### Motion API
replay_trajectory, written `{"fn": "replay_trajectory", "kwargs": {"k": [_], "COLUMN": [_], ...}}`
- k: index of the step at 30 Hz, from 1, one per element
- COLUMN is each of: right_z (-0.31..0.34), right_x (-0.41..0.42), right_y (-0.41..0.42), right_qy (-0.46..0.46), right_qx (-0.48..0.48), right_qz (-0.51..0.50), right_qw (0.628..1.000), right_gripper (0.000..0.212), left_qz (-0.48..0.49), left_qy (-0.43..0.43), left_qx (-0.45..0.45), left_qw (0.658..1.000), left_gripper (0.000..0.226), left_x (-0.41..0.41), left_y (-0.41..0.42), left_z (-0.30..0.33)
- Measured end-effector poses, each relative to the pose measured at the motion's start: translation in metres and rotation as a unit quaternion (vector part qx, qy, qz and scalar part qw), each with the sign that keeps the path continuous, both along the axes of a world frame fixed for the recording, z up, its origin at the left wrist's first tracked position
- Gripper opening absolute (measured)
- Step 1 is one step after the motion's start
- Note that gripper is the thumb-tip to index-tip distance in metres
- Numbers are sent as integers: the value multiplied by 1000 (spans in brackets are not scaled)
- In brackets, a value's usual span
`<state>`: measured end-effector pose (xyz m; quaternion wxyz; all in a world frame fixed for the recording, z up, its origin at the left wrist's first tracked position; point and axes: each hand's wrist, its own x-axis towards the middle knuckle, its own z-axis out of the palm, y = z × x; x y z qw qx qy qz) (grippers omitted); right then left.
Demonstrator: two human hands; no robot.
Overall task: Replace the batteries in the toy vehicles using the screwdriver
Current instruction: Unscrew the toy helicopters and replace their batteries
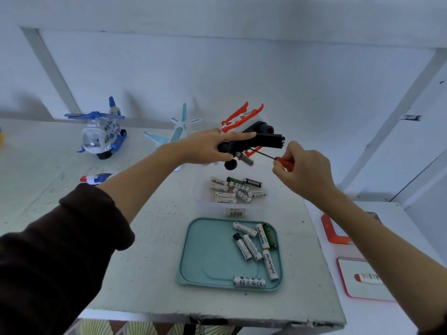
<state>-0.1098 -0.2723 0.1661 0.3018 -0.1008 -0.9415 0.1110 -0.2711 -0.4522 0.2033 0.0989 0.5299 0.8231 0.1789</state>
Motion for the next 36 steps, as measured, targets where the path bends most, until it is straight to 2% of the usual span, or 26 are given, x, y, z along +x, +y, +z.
{"fn": "replay_trajectory", "kwargs": {"k": [8, 12, 18, 22, 28, 32, 36], "right_z": [-3, -4, 6, 10, -11, -34, -50], "right_x": [12, 15, -2, -25, -50, -55, -59], "right_y": [0, -1, -27, -62, -124, -156, -170], "right_qy": [1, -26, -98, -151, -160, -164, -188], "right_qx": [-14, -69, -122, -101, -54, -9, 20], "right_qz": [8, 40, 151, 263, 441, 490, 486], "right_qw": [1000, 996, 976, 948, 882, 856, 853], "right_gripper": [22, 18, 12, 7, 7, 7, 9], "left_qz": [21, 42, 85, 139, 204, 240, 253], "left_qy": [9, -81, -196, -213, -221, -226, -229], "left_qx": [12, 97, 237, 303, 355, 377, 388], "left_qw": [1000, 991, 948, 918, 885, 866, 856], "left_gripper": [61, 65, 64, 65, 64, 65, 66], "left_x": [-2, -4, 12, 22, 38, 46, 55], "left_y": [1, -16, -59, -95, -137, -153, -157], "left_z": [-1, -9, -19, -26, -40, -44, -53]}}
